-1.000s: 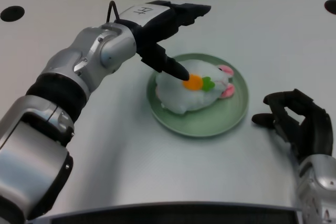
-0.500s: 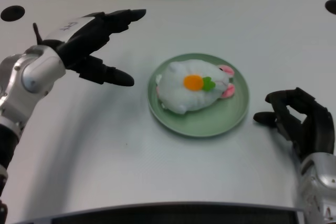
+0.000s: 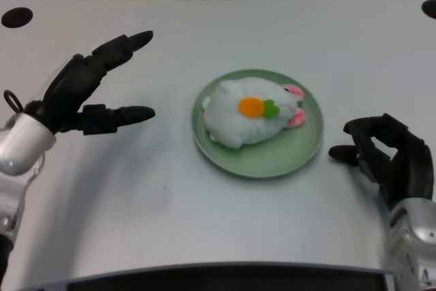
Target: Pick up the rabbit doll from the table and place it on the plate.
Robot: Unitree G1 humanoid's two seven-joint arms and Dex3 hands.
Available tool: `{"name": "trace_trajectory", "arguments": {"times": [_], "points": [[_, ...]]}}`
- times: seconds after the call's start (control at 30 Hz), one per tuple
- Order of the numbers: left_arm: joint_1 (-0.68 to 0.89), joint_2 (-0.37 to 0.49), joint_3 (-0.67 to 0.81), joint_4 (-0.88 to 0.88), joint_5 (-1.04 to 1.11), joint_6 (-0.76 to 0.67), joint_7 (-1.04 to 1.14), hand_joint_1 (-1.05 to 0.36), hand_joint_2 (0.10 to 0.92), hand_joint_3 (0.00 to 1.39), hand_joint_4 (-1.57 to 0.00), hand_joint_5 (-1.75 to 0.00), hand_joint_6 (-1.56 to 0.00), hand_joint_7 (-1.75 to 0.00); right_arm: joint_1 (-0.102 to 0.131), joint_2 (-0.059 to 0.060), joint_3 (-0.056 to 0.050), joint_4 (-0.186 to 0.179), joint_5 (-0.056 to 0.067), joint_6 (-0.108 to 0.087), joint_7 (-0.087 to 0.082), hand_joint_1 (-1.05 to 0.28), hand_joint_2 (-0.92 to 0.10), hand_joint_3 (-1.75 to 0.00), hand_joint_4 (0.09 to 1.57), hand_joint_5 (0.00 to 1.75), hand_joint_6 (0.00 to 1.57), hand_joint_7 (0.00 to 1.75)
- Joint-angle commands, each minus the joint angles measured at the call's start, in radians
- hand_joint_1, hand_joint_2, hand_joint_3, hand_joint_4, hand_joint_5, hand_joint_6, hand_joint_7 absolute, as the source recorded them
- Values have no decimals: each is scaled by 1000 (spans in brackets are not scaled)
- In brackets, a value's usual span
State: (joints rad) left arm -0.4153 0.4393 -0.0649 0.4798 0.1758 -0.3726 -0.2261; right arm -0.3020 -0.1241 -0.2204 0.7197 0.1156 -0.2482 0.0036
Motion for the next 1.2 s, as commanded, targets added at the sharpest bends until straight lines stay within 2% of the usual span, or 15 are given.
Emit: {"name": "trace_trajectory", "arguments": {"times": [0.03,0.07,0.13,0.17,0.23,0.3,0.53,0.6,0.67,0.73,0.93,0.97,1.03,1.17,1.2], "points": [[72,-41,41,-51,-77,46,-6,-530,921,279,-232,-772,-405,-53,8,5,0,-8,0,-2,-4,-769,-921,-134,845,886,835,1169],[89,-46,47,-69,-92,64,-14,-536,921,312,-226,-883,-439,-56,9,6,0,-12,2,0,-3,-770,-921,-130,844,888,840,1172],[108,-51,54,-94,-107,89,-23,-543,921,336,-231,-950,-464,-60,11,7,0,-17,5,3,-2,-768,-921,-129,841,890,842,1173],[130,-63,65,-117,-134,119,-31,-545,921,341,-231,-964,-469,-61,11,7,1,-19,3,6,-4,-768,-921,-129,840,892,842,1174],[174,-83,83,-167,-179,181,-41,-553,921,344,-335,-1045,-525,-85,11,7,2,-21,0,10,-8,-767,-921,-127,829,891,832,1171],[212,-98,97,-214,-207,236,-43,-485,921,350,-376,-1145,-583,-101,12,5,5,-20,-3,7,-10,-764,-921,-130,829,894,822,1172],[332,-118,123,-348,-279,401,-71,-447,921,429,-497,-1259,-751,-178,14,5,9,-22,-2,-2,-11,-768,-921,-133,850,908,819,1182],[360,-128,136,-376,-313,461,-79,-437,921,450,-520,-1284,-780,-192,13,5,8,-21,1,2,-7,-774,-921,-129,845,906,819,1183],[397,-135,140,-407,-331,513,-83,-431,921,480,-519,-1303,-797,-200,13,6,6,-18,7,-2,-1,-774,-921,-125,842,905,821,1185],[414,-138,141,-415,-339,531,-93,-413,921,510,-522,-1341,-815,-212,14,7,4,-17,12,-7,5,-768,-921,-119,842,906,825,1184],[425,-138,141,-380,-330,498,-128,-436,921,490,-520,-1403,-819,-224,14,6,6,-18,8,-6,1,-772,-921,-114,849,910,828,1179],[438,-147,146,-368,-337,490,-130,-436,921,490,-518,-1405,-819,-225,16,5,6,-26,9,1,2,-772,-921,-114,849,910,828,1179],[453,-164,158,-349,-354,480,-135,-476,921,567,-523,-1487,-829,-273,17,4,7,-35,9,8,2,-764,-921,-117,838,907,833,1181],[457,-184,174,-324,-374,466,-141,-497,921,593,-538,-1532,-852,-323,12,0,4,-24,9,5,4,-766,-921,-123,828,906,827,1178],[457,-185,174,-317,-372,455,-145,-500,921,612,-526,-1546,-786,-500,11,-1,3,-21,10,5,3,-769,-921,-120,832,909,831,1179]]}}
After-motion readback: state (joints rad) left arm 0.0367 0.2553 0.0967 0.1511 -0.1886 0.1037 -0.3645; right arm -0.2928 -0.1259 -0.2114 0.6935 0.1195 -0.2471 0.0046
